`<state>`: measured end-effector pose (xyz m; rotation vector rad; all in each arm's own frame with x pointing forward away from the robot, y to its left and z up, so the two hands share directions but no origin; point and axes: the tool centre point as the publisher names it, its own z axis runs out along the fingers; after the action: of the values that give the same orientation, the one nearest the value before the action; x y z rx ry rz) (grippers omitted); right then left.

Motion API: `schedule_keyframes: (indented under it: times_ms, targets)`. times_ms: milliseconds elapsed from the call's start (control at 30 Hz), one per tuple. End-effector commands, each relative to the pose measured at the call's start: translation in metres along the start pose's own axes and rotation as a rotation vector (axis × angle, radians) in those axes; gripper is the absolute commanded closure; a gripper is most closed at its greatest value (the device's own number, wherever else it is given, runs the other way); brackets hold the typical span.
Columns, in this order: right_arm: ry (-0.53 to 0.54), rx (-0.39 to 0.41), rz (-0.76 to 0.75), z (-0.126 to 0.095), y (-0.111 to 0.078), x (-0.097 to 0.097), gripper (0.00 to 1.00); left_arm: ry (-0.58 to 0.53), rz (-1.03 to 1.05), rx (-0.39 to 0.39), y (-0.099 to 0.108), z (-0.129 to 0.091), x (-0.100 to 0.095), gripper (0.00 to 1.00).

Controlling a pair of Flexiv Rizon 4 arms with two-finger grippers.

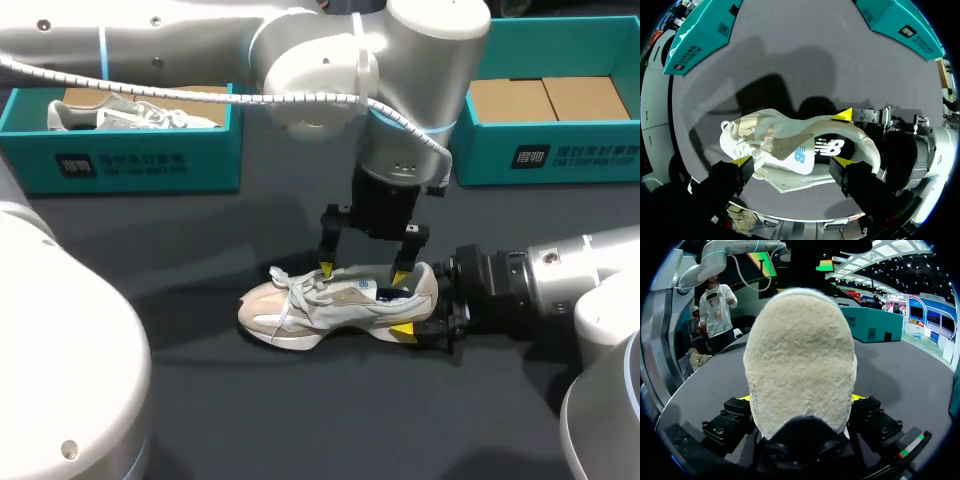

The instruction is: Take the shoe out of the shoebox, open the shoe tongue, remove and reinsert the insole, then place the shoe into the shoebox

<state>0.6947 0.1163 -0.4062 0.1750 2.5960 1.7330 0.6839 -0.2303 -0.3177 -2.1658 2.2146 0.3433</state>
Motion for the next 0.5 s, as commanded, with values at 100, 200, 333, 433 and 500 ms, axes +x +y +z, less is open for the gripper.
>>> schedule_keyframes:
  times_ms: [100,200,333,433,500]
  targets:
    - [-0.001,0.004,0.0,0.001,0.001,0.0,1.0,-0.071,-0.006,-0.017,-0.001,0.014,0.006,0.0]
    - [-0.001,0.004,0.0,0.001,0.001,0.0,1.0,-0.083,-0.005,-0.023,0.001,0.021,0.005,0.0]
    - [-0.001,0.004,0.0,0.001,0.001,0.0,1.0,-0.103,-0.012,-0.038,0.002,0.029,0.001,0.0]
    - [-0.001,0.004,0.0,0.001,0.001,0.0,1.0,-0.115,-0.016,-0.048,0.002,0.033,-0.004,0.0]
    - [-0.001,0.004,0.0,0.001,0.001,0.0,1.0,-0.123,-0.021,-0.051,0.002,0.034,-0.007,0.0]
